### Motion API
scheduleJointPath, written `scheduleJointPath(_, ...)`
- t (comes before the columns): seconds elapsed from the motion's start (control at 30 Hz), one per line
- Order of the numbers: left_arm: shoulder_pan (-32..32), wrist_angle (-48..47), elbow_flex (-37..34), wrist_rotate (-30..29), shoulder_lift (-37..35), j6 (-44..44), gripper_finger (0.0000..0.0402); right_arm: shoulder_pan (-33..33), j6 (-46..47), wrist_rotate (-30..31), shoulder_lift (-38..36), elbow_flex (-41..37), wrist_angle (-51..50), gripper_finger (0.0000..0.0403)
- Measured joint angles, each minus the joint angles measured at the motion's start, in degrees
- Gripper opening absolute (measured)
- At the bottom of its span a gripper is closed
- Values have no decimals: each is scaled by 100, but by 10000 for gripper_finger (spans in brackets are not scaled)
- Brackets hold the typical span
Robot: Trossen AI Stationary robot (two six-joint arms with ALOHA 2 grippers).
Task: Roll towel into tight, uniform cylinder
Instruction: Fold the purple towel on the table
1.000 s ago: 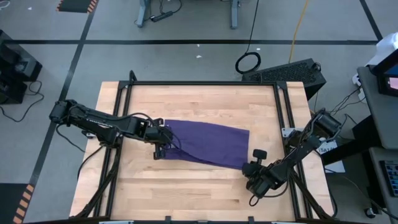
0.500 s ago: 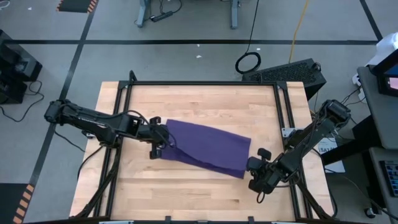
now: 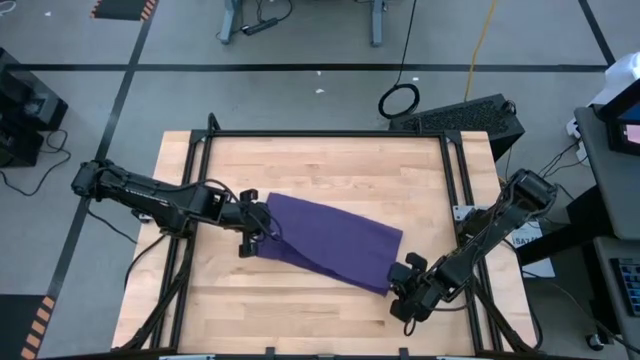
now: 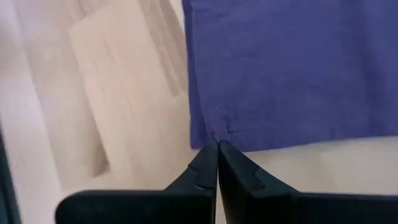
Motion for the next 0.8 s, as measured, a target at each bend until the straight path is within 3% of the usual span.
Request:
scheduleJointPath(0.17,-1,-137,0,-13,2,1,0,11,-185,-129,134,3,686,19)
scheduleJointPath(0.5,-1,-264,0,-111,2,64,0,13,-172,-271,169,9,668,92)
scheduleJointPath(0.63,-1,-258,0,-138,2,155,0,63,-150,607,399,9,953,99)
scheduleJointPath(0.8,-1,-264,0,-135,2,164,0,82,-528,2034,1152,9,2369,86)
